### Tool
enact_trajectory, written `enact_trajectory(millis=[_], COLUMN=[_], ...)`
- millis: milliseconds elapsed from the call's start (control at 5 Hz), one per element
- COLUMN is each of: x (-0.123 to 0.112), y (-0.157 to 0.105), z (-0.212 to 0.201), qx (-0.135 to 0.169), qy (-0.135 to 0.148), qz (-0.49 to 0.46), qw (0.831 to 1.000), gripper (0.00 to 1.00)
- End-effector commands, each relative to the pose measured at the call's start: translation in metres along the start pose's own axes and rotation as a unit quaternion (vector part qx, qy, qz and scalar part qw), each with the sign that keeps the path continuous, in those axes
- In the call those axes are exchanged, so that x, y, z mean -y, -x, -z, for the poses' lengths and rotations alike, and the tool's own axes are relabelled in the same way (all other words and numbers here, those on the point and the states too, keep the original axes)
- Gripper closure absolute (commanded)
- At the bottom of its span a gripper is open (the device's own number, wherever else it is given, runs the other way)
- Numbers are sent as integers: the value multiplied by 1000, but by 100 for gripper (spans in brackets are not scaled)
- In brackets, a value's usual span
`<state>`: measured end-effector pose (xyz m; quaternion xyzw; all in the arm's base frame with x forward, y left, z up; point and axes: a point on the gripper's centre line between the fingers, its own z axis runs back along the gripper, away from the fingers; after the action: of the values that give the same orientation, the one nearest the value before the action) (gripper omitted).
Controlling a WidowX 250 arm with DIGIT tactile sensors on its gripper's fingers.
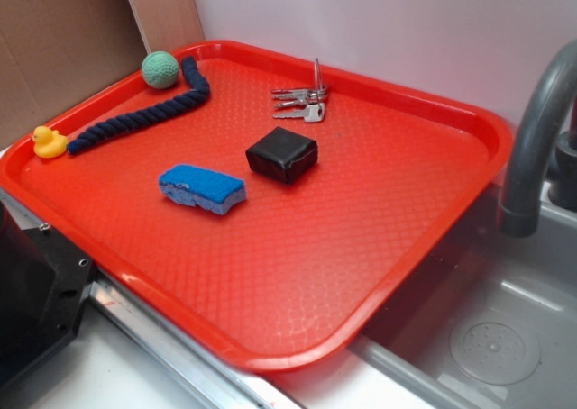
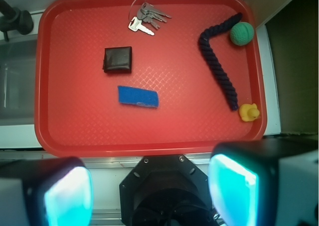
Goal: Grab the silver keys.
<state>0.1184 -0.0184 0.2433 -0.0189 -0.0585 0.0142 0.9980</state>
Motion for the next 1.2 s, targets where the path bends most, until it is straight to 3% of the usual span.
enact_trajectory(millis=[0,200,400,600,1000], x=[0,-2,12,10,10], y=[0,-46,-93,-139,-139], z=[0,40,73,105,105], qx=[0,67,84,90,90], qy=[0,23,69,70,70], qz=[0,-102,-128,-181,-181], qw=[1000,992,986,977,977], gripper=[0,0,0,0,0])
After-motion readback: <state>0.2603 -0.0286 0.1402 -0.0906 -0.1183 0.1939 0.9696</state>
